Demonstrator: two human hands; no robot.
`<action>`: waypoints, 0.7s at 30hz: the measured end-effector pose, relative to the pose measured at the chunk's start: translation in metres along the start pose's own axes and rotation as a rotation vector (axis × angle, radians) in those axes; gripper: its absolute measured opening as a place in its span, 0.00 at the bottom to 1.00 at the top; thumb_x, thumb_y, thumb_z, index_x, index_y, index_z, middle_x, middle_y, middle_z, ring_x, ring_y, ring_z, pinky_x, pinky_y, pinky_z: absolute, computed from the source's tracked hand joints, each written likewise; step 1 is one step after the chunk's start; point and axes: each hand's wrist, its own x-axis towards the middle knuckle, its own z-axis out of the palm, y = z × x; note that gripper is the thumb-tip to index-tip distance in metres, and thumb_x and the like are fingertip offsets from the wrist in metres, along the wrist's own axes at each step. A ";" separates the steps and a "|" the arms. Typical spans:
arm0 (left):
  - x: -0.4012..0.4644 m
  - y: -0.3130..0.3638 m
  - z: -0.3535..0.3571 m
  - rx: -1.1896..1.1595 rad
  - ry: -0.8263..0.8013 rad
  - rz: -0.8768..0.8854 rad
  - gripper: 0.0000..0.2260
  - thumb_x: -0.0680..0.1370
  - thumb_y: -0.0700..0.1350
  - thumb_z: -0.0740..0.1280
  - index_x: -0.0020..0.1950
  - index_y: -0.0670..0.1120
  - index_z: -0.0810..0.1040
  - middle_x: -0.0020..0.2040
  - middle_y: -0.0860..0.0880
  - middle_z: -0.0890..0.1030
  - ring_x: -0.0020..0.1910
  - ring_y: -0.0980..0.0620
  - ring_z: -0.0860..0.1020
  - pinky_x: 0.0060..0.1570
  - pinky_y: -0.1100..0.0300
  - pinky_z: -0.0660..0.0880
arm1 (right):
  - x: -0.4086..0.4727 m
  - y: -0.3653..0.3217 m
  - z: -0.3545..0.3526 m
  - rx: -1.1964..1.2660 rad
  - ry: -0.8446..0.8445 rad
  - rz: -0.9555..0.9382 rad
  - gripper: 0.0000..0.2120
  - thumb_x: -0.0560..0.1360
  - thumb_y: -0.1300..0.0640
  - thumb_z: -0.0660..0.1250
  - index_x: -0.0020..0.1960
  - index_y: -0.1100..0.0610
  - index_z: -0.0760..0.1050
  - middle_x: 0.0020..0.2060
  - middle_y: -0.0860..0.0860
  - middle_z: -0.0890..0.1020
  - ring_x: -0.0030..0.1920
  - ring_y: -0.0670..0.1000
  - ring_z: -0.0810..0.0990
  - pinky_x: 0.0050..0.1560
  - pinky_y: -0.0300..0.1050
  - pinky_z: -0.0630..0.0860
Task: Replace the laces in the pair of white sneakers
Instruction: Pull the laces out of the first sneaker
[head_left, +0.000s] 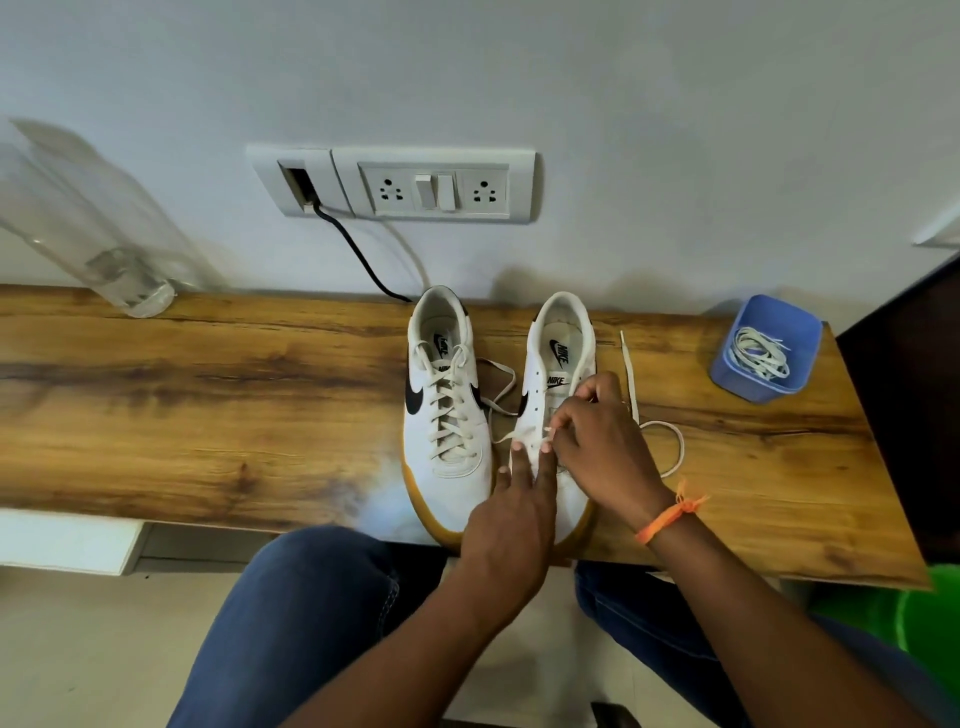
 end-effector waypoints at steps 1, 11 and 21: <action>0.001 -0.001 -0.001 0.005 -0.004 -0.001 0.42 0.81 0.41 0.66 0.80 0.47 0.36 0.80 0.39 0.41 0.78 0.42 0.56 0.61 0.49 0.75 | 0.000 0.000 -0.002 0.014 0.020 0.019 0.05 0.75 0.58 0.68 0.41 0.56 0.77 0.52 0.49 0.66 0.44 0.49 0.75 0.41 0.44 0.76; 0.004 -0.005 0.000 -0.018 -0.003 0.020 0.38 0.82 0.39 0.63 0.81 0.46 0.39 0.81 0.39 0.44 0.77 0.40 0.61 0.64 0.49 0.74 | -0.015 0.016 -0.006 0.021 0.118 0.146 0.09 0.70 0.57 0.72 0.50 0.53 0.79 0.55 0.54 0.71 0.46 0.50 0.74 0.46 0.46 0.74; 0.007 -0.005 -0.003 -0.040 -0.011 0.033 0.34 0.83 0.41 0.61 0.81 0.45 0.41 0.80 0.37 0.47 0.75 0.37 0.64 0.64 0.47 0.73 | -0.005 0.008 0.001 0.003 0.232 0.170 0.02 0.73 0.58 0.72 0.41 0.54 0.82 0.54 0.53 0.70 0.53 0.52 0.71 0.51 0.48 0.71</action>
